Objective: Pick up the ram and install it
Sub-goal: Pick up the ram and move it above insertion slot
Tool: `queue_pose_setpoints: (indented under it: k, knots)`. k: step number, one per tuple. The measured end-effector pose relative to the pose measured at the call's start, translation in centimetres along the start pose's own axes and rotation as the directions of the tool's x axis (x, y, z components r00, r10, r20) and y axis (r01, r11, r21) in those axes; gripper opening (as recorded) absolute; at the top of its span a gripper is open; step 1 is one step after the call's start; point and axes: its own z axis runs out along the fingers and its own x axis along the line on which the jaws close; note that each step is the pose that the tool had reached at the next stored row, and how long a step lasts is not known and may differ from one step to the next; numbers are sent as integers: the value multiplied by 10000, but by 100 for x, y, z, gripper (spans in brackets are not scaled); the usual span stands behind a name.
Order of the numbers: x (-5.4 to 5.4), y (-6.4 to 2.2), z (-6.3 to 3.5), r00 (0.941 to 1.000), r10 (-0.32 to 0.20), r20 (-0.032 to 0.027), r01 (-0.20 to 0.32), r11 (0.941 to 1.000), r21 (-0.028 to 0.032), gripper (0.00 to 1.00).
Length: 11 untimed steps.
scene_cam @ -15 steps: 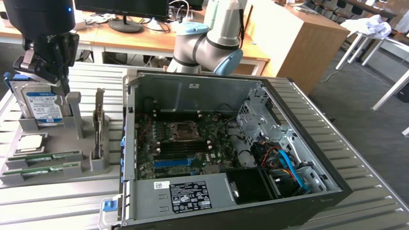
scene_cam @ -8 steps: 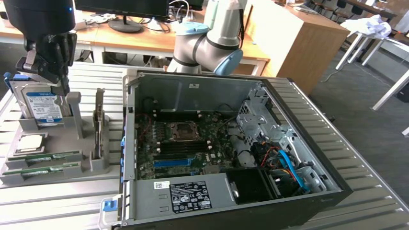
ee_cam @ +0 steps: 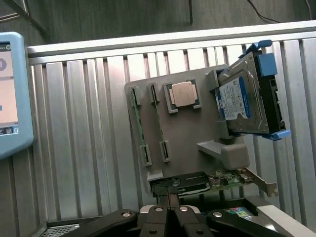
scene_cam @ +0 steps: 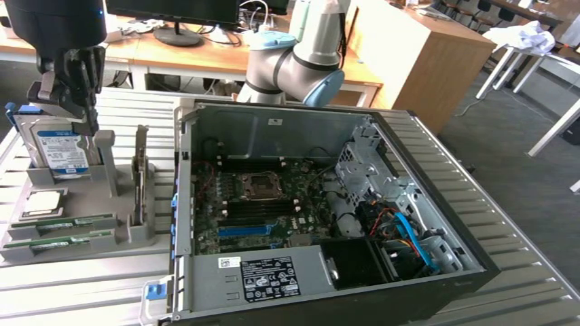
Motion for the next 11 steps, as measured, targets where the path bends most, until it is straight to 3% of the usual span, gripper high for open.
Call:
queue_pose_setpoints:
  k: [11]
  knots:
    - [0, 0, 1, 9960, -895, -35, 895, 9960, -24, 10]
